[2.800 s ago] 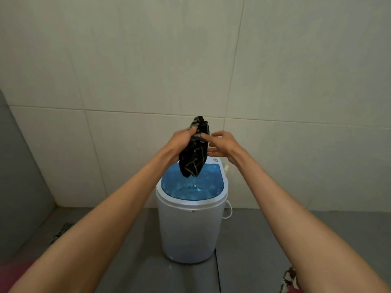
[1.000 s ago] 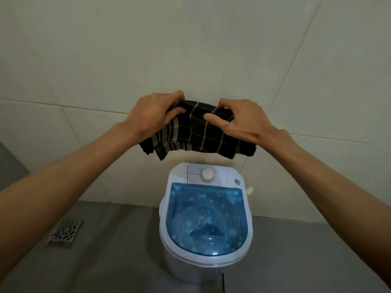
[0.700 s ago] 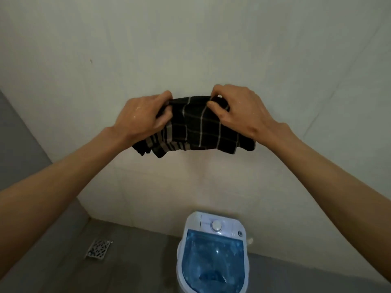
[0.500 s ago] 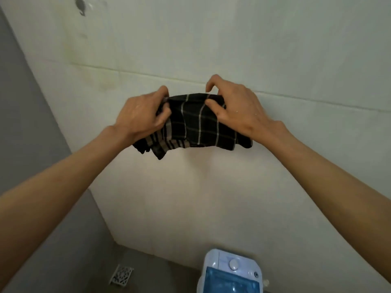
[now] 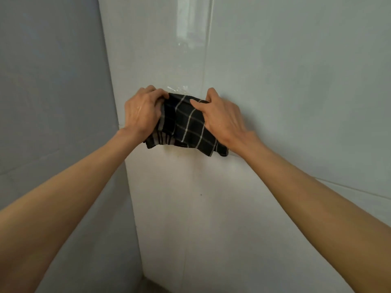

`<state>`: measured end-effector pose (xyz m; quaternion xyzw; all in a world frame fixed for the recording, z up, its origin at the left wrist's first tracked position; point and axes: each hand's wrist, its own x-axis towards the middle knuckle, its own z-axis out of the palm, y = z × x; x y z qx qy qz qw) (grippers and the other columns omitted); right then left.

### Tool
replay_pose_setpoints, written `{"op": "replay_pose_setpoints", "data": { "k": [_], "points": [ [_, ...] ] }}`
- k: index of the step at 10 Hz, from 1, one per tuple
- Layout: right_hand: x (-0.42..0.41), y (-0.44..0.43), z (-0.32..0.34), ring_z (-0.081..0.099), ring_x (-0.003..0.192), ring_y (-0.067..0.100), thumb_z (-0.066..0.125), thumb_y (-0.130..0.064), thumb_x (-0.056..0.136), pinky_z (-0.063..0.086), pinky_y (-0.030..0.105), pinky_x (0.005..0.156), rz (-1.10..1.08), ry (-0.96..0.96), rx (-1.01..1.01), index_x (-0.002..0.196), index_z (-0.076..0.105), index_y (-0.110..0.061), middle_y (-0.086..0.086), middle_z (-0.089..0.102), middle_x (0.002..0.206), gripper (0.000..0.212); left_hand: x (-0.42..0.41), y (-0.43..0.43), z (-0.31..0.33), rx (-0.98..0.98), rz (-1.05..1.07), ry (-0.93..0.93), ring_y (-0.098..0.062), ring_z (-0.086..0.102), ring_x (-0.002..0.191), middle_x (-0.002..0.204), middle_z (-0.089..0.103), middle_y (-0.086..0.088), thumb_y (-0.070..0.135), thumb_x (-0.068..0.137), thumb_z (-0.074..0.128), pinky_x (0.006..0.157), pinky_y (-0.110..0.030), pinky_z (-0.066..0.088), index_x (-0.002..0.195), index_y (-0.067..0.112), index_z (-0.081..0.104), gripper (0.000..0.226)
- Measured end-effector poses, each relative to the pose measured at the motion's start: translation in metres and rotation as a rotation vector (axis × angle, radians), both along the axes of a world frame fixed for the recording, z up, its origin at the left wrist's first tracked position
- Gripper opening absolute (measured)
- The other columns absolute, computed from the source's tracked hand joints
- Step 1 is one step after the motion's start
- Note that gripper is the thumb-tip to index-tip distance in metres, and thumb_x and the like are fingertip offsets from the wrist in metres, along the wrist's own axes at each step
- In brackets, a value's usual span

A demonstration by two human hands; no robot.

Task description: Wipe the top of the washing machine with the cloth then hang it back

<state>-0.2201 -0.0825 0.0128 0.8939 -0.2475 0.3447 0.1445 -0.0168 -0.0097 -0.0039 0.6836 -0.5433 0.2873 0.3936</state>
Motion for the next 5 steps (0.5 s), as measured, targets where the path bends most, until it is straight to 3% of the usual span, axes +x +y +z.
{"op": "replay_pose_setpoints", "data": {
  "k": [1,2,3,4,5],
  "points": [
    [0.020,-0.008,-0.016,0.053,0.054,0.029,0.061,-0.006,0.093,0.047,0.036,0.048,-0.059,-0.018,-0.006,0.127,0.044,-0.022,0.014,0.054,0.094,0.041,0.011,-0.020,-0.013,-0.005,-0.018,0.139,-0.023,0.059,0.097,0.106,0.067,0.000,0.019,0.096,0.048,0.074,-0.031,0.040,0.109,0.024,0.068,0.025],
    [0.024,-0.007,-0.039,0.057,0.074,0.028,0.067,-0.006,0.087,0.046,0.035,0.054,-0.150,0.054,-0.025,0.143,0.034,-0.023,0.016,0.053,0.113,0.067,0.012,-0.029,-0.038,-0.087,-0.093,0.356,-0.013,0.060,0.094,0.104,0.067,0.007,0.019,0.094,0.048,0.080,-0.030,0.047,0.105,0.026,0.066,0.022],
    [0.029,0.002,-0.066,0.053,0.100,0.030,0.066,-0.019,0.088,0.041,0.037,0.068,-0.217,0.142,0.051,0.155,0.019,-0.022,0.017,0.042,0.133,0.082,0.007,-0.030,-0.070,-0.125,-0.163,0.503,-0.004,0.056,0.077,0.091,0.066,0.009,0.022,0.094,0.052,0.071,-0.032,0.051,0.100,0.026,0.064,0.014],
    [0.033,0.012,-0.086,0.052,0.111,0.032,0.068,-0.018,0.086,0.049,0.042,0.077,-0.243,0.127,0.162,0.157,0.014,-0.022,0.016,0.039,0.137,0.089,-0.010,-0.026,-0.097,-0.110,-0.244,0.683,-0.002,0.056,0.069,0.088,0.066,0.002,0.013,0.094,0.055,0.069,-0.040,0.054,0.102,0.021,0.063,0.014],
    [0.022,0.019,-0.118,0.053,0.107,0.033,0.060,-0.001,0.086,0.051,0.044,0.077,-0.273,0.075,0.260,0.156,0.013,-0.028,0.015,0.042,0.133,0.089,-0.020,-0.018,-0.122,-0.013,-0.275,0.710,-0.012,0.063,0.085,0.104,0.067,0.004,0.005,0.090,0.055,0.078,-0.040,0.056,0.125,0.026,0.058,0.041]
  ]
}}
